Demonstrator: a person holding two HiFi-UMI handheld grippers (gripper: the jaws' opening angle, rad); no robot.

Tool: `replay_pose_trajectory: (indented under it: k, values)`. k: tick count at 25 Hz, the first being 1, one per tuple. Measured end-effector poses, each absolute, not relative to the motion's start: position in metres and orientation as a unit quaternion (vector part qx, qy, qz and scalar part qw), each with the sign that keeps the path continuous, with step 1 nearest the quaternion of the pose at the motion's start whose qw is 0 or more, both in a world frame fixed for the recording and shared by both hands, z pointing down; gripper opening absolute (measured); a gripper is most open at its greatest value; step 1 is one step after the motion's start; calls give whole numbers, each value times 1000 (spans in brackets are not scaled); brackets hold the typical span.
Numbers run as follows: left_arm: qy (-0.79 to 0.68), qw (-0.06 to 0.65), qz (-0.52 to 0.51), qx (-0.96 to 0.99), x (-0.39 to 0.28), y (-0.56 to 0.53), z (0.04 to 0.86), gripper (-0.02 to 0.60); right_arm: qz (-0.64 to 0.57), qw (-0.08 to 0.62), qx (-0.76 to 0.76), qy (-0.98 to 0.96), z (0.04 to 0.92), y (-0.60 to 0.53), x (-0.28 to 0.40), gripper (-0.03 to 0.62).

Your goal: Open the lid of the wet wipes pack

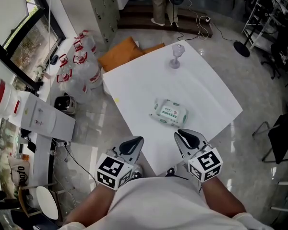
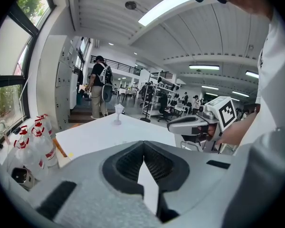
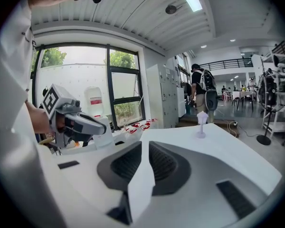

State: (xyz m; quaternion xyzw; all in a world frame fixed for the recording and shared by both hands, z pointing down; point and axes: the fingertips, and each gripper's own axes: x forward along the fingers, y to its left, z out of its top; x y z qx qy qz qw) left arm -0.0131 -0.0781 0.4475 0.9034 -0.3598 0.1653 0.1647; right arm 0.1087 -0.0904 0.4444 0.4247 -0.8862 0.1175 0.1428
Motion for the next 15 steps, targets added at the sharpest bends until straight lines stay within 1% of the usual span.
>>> replay_pose_trajectory:
  k: [7, 9, 15]
  values:
    - [-350, 163, 172, 906, -12, -80, 450, 8, 111, 158, 432, -881, 449, -90, 112, 60]
    - [-347, 162, 174, 907, -11, -81, 451, 8, 103, 169, 436, -878, 453, -91, 115, 75]
    - [-349, 166, 175, 906, -15, -84, 458, 8, 85, 213, 430, -873, 473, -102, 118, 67]
